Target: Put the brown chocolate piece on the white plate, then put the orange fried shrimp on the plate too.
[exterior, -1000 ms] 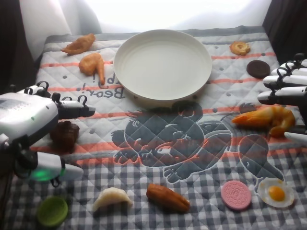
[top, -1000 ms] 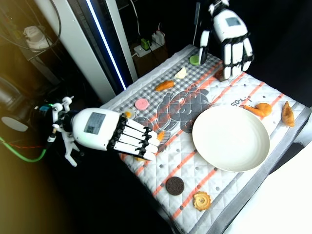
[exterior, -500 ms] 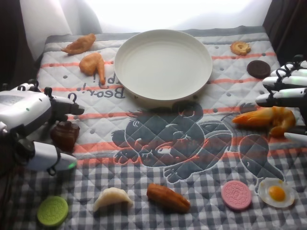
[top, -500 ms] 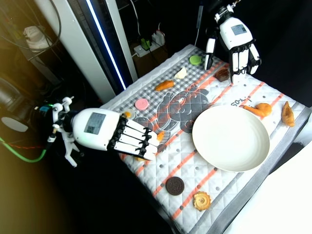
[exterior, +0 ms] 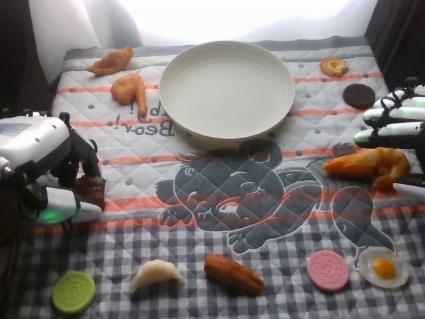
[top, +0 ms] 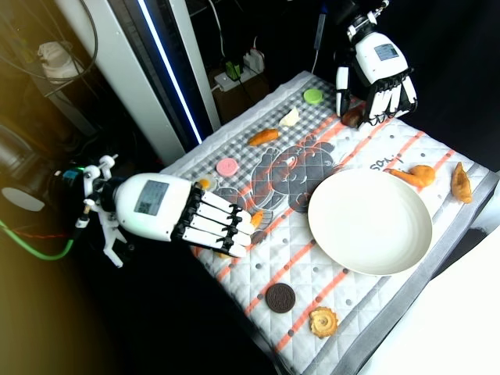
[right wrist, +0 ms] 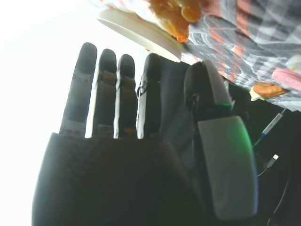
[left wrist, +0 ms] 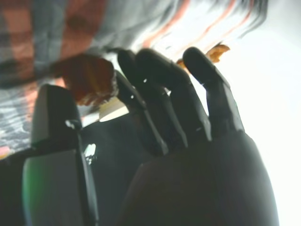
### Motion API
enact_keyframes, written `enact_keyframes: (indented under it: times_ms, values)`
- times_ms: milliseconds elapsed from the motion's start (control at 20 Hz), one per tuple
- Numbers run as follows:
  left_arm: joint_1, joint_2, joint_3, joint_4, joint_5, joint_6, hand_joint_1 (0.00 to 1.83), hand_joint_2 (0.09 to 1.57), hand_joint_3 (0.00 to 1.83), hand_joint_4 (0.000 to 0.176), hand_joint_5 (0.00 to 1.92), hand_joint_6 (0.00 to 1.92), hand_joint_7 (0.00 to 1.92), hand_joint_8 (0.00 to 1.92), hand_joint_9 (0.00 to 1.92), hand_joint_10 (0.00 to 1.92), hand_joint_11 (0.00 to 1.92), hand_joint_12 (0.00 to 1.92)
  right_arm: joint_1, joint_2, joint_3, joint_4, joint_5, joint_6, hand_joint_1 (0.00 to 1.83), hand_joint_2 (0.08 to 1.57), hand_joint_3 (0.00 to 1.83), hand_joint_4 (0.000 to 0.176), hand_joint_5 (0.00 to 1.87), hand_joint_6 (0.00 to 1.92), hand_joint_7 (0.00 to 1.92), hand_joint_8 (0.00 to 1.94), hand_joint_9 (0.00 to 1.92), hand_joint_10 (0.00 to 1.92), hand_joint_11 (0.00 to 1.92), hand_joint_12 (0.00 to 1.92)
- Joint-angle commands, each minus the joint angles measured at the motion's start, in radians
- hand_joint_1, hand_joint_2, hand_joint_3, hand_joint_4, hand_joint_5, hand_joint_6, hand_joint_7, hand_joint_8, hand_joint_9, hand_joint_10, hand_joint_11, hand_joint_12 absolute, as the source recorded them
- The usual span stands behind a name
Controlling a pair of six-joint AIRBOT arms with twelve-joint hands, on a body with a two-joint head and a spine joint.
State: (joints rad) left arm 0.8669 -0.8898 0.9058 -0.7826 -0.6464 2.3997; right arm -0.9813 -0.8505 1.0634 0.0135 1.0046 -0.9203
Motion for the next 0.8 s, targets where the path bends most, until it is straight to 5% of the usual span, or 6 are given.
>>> enact_keyframes:
  times_ms: [0, 150, 300, 450, 650, 750]
  values:
    - [-0.005, -0.01, 0.009, 0.021, -0.065, -0.002, 1.25, 1.13, 0.0, 0.0, 1.06, 0.57, 0.89, 1.39, 0.63, 1.58, 0.19, 1.81, 0.01, 0.009, -0.001, 0.02, 0.116, -0.003, 0.8, 1.29, 0.0, 0.025, 0.57, 0.0, 0.42, 0.0, 0.38, 0.0, 0.23, 0.35]
    - [-0.013, -0.009, 0.017, 0.03, -0.07, -0.045, 1.26, 1.12, 0.0, 0.0, 1.1, 0.49, 0.92, 1.35, 0.67, 1.54, 0.23, 1.82, 0.009, 0.01, -0.002, 0.02, 0.116, -0.003, 0.82, 1.29, 0.0, 0.0, 0.57, 0.0, 0.44, 0.0, 0.39, 0.0, 0.25, 0.35]
    - [-0.078, -0.009, 0.027, 0.095, -0.073, -0.085, 1.19, 1.05, 0.0, 0.0, 1.12, 0.72, 0.87, 1.41, 0.63, 1.78, 0.26, 1.92, 0.009, 0.012, -0.002, 0.02, 0.116, -0.003, 0.78, 1.3, 0.0, 0.0, 0.57, 0.0, 0.44, 0.0, 0.4, 0.0, 0.25, 0.35]
    - [-0.2, -0.057, 0.067, 0.17, -0.052, -0.091, 1.26, 1.12, 0.0, 0.0, 1.08, 0.52, 0.91, 1.36, 0.66, 1.42, 0.21, 1.65, 0.011, 0.012, -0.001, 0.02, 0.117, -0.003, 0.78, 1.3, 0.0, 0.023, 0.56, 0.0, 0.42, 0.0, 0.37, 0.0, 0.23, 0.33]
    - [-0.364, -0.172, 0.174, 0.227, 0.045, -0.091, 1.28, 1.08, 0.0, 0.0, 1.18, 0.38, 1.02, 1.16, 0.8, 0.92, 0.29, 1.39, 0.019, 0.008, 0.002, 0.02, 0.118, -0.003, 0.77, 1.3, 0.0, 0.017, 0.57, 0.0, 0.43, 0.0, 0.39, 0.01, 0.26, 0.33]
    - [-0.417, -0.239, 0.251, 0.212, 0.101, -0.091, 1.27, 1.09, 0.0, 0.0, 1.19, 0.33, 0.98, 1.23, 0.78, 1.06, 0.34, 1.54, 0.026, -0.001, 0.007, 0.019, 0.119, -0.003, 0.8, 1.3, 0.0, 0.016, 0.57, 0.0, 0.44, 0.0, 0.4, 0.0, 0.26, 0.33]
